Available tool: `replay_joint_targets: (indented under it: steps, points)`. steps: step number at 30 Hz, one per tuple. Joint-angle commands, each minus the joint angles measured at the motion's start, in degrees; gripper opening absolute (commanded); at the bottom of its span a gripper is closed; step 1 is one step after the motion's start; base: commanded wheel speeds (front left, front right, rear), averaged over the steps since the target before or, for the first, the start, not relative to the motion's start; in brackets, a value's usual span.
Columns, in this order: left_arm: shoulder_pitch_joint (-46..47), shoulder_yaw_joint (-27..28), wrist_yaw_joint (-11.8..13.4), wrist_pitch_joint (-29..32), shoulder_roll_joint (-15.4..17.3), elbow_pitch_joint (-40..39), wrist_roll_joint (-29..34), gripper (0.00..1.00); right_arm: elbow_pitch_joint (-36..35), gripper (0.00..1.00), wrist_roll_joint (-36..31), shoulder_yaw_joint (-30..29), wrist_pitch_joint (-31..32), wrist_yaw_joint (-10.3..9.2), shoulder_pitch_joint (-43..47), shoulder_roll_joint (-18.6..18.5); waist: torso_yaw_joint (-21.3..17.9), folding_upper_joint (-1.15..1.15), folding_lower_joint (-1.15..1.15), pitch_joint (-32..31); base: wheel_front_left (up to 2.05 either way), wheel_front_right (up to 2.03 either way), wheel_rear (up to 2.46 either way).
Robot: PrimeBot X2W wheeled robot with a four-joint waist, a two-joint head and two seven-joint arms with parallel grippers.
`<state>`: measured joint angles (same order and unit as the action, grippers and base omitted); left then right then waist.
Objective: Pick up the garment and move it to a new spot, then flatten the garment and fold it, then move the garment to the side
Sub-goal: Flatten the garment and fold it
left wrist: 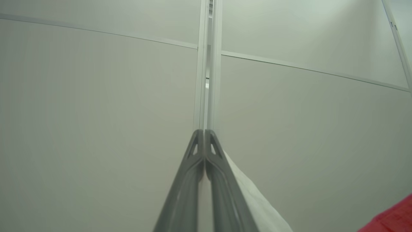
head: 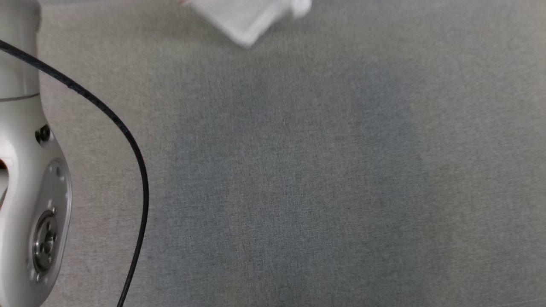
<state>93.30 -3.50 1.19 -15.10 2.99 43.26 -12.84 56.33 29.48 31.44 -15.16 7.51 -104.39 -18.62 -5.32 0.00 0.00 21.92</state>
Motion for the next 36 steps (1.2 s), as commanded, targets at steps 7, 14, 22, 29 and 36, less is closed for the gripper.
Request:
replay_joint_targets:
  steps: [7,14,22,29,36]
  points:
    - [-2.36,-1.04,1.01,0.01,0.04,-13.67,4.84,0.0,-15.7,0.0,-13.38,-22.03,-0.05,-0.06,14.79,7.46,0.11,0.0,0.0,9.22,0.0,0.0,0.0]
    - [-8.9,-5.82,-1.08,0.04,0.02,-21.71,5.4,0.0,-21.12,0.0,-13.25,-22.45,-0.06,-0.03,23.48,8.51,0.6,0.0,0.0,14.08,0.0,0.0,0.0]
    - [-18.19,-7.38,-2.99,-0.01,-0.02,-19.7,4.77,0.0,-17.33,0.0,-9.25,-14.02,-0.06,-0.03,32.27,6.32,1.69,0.0,0.0,13.45,0.0,0.0,0.0]
    - [-23.82,-5.95,-4.56,0.0,-0.02,-16.98,5.34,0.0,-16.32,0.0,-4.96,-8.57,-0.07,-0.04,37.43,5.05,1.84,0.0,0.0,10.1,0.0,0.0,0.0]
    - [-29.72,-8.49,-6.93,-0.01,-0.01,-16.01,7.84,0.0,-13.65,0.0,-1.18,-1.12,-0.07,-0.03,43.05,3.38,2.2,0.0,0.0,5.11,0.0,0.0,0.0]
